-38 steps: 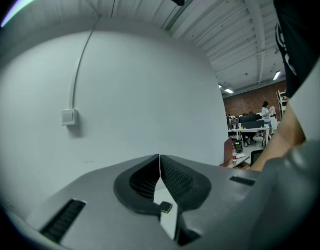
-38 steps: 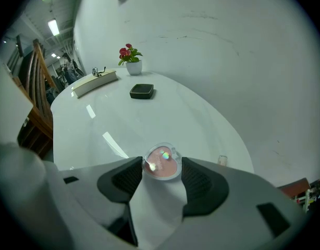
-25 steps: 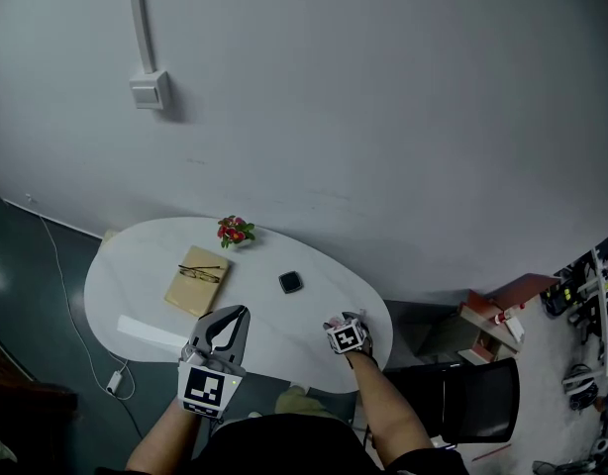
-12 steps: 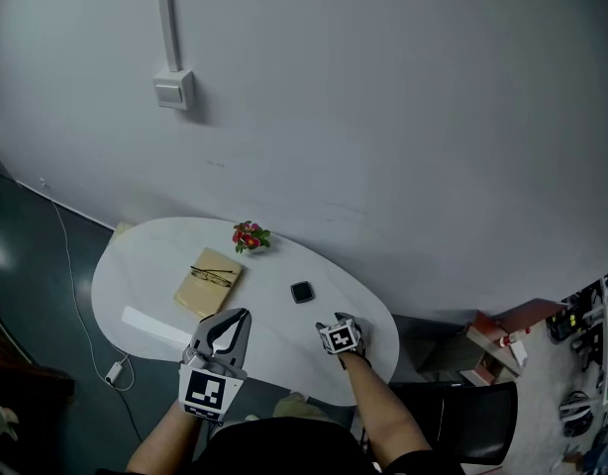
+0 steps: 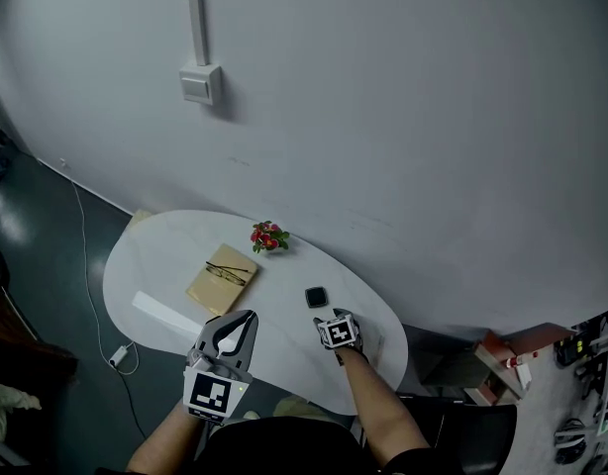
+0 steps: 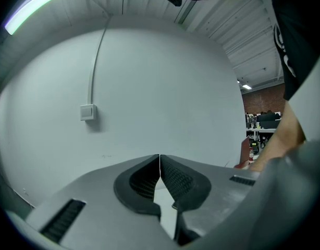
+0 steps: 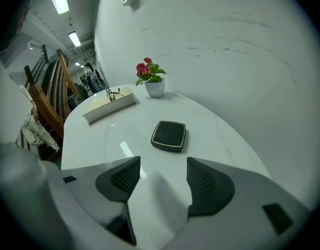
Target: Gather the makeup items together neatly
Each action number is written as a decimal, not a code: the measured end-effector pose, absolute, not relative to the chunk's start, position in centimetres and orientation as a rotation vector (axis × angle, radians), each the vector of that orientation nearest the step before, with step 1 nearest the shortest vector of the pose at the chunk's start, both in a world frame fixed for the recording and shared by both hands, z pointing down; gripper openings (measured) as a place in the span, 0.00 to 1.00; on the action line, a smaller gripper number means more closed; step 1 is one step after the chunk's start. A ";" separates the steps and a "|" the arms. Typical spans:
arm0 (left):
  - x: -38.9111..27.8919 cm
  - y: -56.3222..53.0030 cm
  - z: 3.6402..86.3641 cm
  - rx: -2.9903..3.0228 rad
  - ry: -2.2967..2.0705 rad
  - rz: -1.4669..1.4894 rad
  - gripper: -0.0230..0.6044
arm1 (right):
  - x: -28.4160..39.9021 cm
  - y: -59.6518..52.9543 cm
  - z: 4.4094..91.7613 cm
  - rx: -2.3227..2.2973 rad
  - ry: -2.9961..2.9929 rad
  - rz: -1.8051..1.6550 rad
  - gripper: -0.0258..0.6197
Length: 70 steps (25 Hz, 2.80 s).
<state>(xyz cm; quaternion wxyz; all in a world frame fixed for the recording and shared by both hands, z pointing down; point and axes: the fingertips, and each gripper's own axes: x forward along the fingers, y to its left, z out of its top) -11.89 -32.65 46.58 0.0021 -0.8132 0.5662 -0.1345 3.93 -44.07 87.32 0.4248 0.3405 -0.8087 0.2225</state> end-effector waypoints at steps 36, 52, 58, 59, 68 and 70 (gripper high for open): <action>-10.5 -31.9 48.2 -2.573 1.761 -0.470 0.08 | 4.1 -44.0 88.7 0.929 -1.978 0.644 0.49; -9.9 -29.3 47.9 -2.640 1.632 -0.450 0.08 | 6.3 -37.5 89.7 1.001 -1.936 0.677 0.49; -11.0 -28.2 47.5 -2.638 1.628 -0.446 0.08 | 6.4 -35.6 89.7 1.056 -1.897 0.712 0.49; -11.1 -28.0 47.4 -2.637 1.628 -0.441 0.08 | 6.3 -35.3 89.9 1.058 -1.893 0.716 0.50; -11.6 -25.4 46.1 -2.634 1.591 -0.410 0.08 | 6.8 -34.2 87.7 1.155 -1.920 0.692 0.50; -11.5 -24.7 45.5 -2.634 1.573 -0.380 0.08 | 7.4 -33.9 85.8 1.212 -1.936 0.693 0.50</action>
